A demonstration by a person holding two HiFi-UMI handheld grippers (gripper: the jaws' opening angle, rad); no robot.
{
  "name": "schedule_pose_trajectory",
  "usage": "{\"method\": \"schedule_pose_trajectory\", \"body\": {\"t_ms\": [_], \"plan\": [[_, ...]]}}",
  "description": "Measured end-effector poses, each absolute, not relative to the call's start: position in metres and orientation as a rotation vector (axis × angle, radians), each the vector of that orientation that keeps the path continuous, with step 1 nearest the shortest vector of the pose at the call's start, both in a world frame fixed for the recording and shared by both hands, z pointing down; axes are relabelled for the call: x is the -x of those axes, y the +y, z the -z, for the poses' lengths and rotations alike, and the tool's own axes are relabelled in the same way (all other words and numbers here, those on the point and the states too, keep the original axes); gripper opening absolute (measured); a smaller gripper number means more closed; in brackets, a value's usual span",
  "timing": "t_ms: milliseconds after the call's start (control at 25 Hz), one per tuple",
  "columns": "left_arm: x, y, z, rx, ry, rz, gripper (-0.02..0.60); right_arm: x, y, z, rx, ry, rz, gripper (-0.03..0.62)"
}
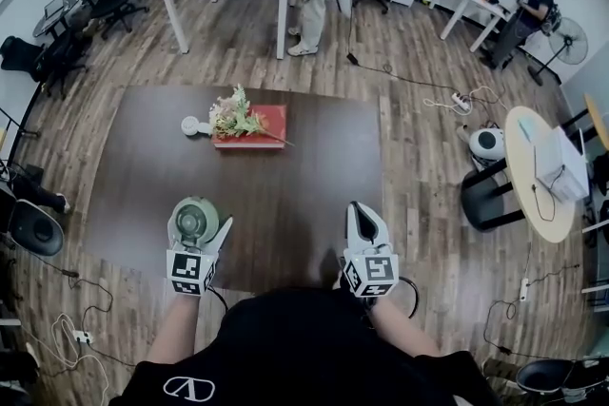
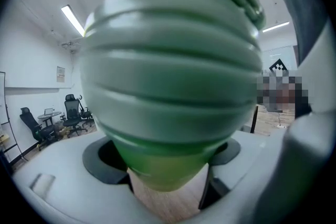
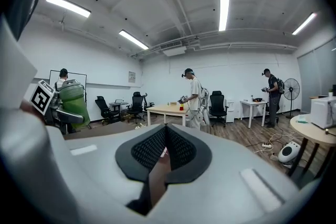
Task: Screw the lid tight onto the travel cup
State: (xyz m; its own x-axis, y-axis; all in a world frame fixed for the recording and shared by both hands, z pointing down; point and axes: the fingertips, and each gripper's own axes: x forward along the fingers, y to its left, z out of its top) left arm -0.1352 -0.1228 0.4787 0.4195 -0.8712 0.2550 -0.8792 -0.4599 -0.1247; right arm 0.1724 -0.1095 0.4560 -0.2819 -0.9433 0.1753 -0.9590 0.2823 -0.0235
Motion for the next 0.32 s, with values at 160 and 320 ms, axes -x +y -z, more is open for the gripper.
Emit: {"method": "schedule_pose_trajectory", "body": {"t_ms": [160,320], "plan": [[0.1304,-0.1208,-0.4818,-2.627,-1.605,-0.448,0.4,-0.1761,-0.1065,-0.4562,-1.808,-2.41,-0.186,0.005],[0.1283,-0.1175,-0.4846,-2.623,-1.595,-0.455,0.4,-0.1776,-0.1026,-0.4559,-1.807,-2.41,-0.184,0.005]]}}
